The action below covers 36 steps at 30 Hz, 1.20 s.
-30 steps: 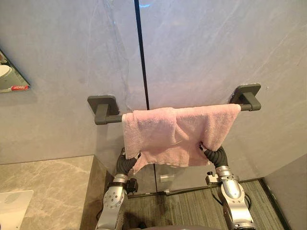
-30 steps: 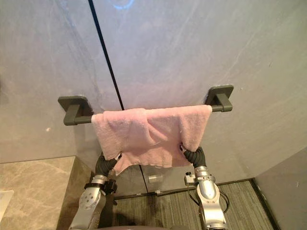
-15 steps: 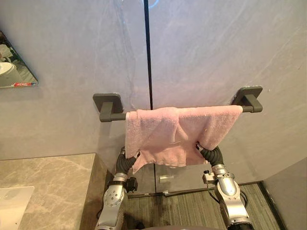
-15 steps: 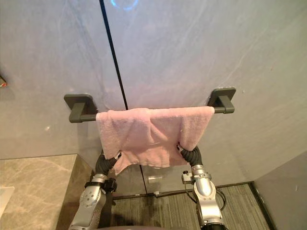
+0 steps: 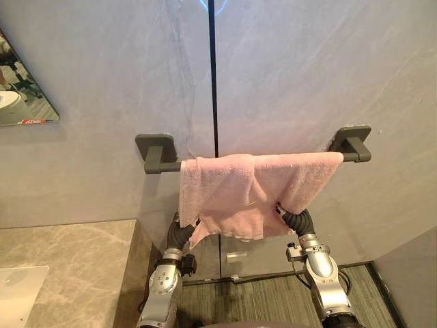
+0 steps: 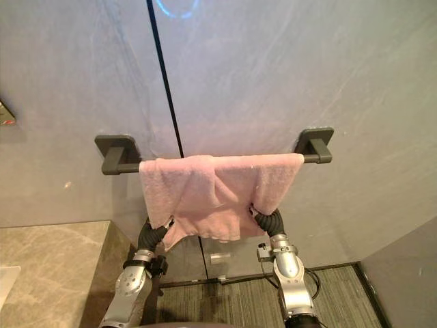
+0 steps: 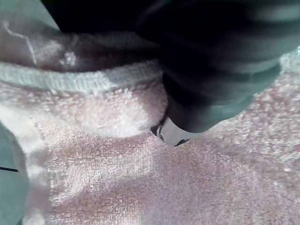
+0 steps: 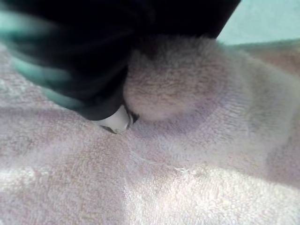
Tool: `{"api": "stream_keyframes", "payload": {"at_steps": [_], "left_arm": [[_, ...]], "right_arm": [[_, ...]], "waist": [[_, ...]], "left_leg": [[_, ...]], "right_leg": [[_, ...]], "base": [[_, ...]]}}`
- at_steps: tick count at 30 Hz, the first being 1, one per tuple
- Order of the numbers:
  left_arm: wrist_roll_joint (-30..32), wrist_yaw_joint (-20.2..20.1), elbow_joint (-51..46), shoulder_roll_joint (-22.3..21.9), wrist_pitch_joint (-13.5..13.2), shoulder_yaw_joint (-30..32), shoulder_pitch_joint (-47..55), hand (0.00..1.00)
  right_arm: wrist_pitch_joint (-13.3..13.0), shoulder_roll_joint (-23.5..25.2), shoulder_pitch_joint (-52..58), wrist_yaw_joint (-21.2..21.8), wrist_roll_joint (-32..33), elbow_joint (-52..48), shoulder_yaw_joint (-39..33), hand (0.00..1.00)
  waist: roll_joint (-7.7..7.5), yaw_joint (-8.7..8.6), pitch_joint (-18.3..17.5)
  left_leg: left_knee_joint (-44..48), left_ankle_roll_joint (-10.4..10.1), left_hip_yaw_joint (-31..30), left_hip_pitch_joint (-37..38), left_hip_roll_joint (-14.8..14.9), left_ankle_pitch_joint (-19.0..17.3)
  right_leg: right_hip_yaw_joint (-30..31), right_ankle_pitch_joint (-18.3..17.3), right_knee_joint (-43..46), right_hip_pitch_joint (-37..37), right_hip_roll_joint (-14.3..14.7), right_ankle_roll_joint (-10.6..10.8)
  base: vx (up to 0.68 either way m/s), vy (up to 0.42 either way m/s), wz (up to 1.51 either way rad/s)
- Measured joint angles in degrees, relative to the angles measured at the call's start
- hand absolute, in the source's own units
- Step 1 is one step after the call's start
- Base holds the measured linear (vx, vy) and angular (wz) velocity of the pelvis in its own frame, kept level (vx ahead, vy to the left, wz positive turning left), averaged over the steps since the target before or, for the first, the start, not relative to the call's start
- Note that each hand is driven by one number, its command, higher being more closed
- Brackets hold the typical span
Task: Organize washtable
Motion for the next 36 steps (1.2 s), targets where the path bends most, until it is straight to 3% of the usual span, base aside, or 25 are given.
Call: {"api": "stream_keyframes", "payload": {"at_steps": [4, 11, 20, 29, 36], "left_arm": [[0.1, 0.1, 3.3, 0.1, 0.2, 0.5, -0.9, 0.0], [0.5, 0.4, 6.1, 0.6, 1.9, 1.8, -0.8, 0.0], [0.4, 1.4, 7.0, 1.8, 6.3, 2.8, 3.1, 0.0], [0.5, 1.4, 7.0, 2.9, 6.4, 4.2, 4.1, 0.0], [2.1, 1.5, 16.5, 2.9, 7.6, 4.3, 4.0, 0.0]], "right_arm": [[0.3, -0.3, 0.0, -0.1, -0.3, 3.3, 0.0, 0.0], [5.2, -1.0, 1.7, -0.2, -2.4, 9.5, 0.6, 0.0], [6.0, -1.2, 3.0, -0.4, -4.3, 9.4, 1.4, 0.0], [6.6, -2.1, 5.2, -1.4, -4.9, 9.2, 0.9, 0.0], [7.8, -2.2, 5.3, -2.7, -6.6, 20.1, -1.8, 0.0]], "waist": [[-0.34, 0.04, -0.1], [-0.58, 0.24, 0.2], [-0.93, -0.44, 1.4], [-0.2, -0.45, 1.9], [0.25, -0.45, 1.9]], "left_leg": [[0.0, 0.0, 0.0, 0.0, 0.0, 0.0], [0.0, 0.0, 0.0, -0.1, 0.0, 0.0], [0.0, 0.0, 0.0, -0.1, 0.0, 0.0], [0.1, 0.0, -0.1, -0.2, -0.1, 0.0], [0.1, 0.0, -0.1, -0.1, -0.1, 0.0]], "right_leg": [[0.0, 0.0, -0.1, 0.0, 0.0, 0.0], [0.0, 0.0, -0.2, 0.0, 0.0, 0.0], [0.0, 0.0, -0.2, 0.0, 0.0, 0.0], [0.0, 0.0, -0.2, -0.1, -0.1, 0.0], [0.0, 0.0, 0.0, -0.1, -0.1, 0.0]], "base": [[0.0, 0.0, 0.0], [0.0, 0.0, 0.0], [0.0, 0.0, 0.0], [0.0, 0.0, 0.0], [0.0, 0.0, 0.0]]}}
